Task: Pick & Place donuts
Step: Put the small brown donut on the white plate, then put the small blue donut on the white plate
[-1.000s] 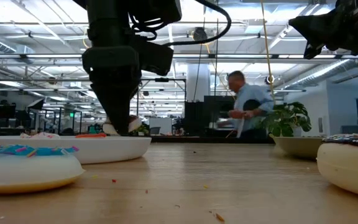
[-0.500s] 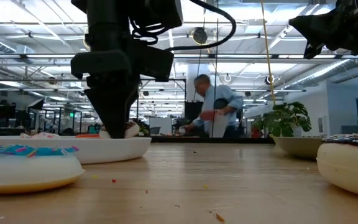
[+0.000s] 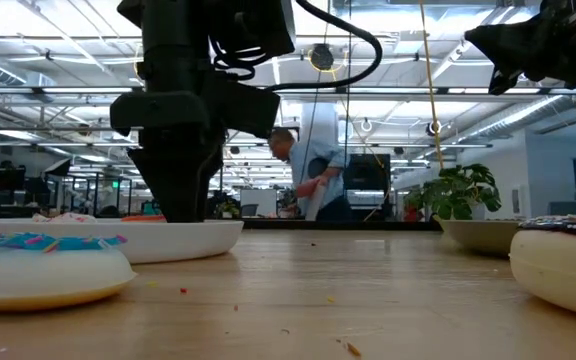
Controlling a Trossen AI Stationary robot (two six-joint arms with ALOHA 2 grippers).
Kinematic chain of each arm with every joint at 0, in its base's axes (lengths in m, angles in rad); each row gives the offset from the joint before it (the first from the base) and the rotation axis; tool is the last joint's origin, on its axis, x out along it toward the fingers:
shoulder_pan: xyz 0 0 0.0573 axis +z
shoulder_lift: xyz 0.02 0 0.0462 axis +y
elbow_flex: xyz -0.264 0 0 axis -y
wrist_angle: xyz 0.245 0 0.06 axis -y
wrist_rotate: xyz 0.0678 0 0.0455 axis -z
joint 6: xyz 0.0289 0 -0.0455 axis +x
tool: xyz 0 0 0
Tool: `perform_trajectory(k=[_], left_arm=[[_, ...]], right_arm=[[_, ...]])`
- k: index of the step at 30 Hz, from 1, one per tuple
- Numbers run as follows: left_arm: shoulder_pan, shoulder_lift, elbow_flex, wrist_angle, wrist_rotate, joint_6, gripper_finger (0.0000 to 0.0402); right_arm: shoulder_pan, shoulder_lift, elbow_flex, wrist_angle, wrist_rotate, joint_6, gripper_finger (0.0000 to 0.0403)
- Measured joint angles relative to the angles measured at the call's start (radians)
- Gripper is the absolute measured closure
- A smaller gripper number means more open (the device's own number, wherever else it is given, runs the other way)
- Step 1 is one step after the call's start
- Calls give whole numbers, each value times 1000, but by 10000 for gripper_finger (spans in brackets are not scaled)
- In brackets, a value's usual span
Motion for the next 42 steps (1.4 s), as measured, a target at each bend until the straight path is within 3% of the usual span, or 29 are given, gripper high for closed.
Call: perform_trajectory(k=[10, 19, 25, 35, 42], left_arm=[[0, -4, 20, -11, 26, 20, 122], [-29, -6, 266, -246, 21, 8, 139], [-88, -8, 389, -329, 18, -49, 202], [-179, -7, 418, -354, -5, -91, 381], [-227, -7, 418, -336, -1, 7, 389]], right_arm=[[0, 0, 0, 0, 0, 0, 403], [0, 0, 0, 0, 0, 0, 403], [0, 0, 0, -10, 0, -5, 403], [0, 0, 0, -9, 0, -7, 403], [0, 0, 0, -8, 0, -7, 403]])
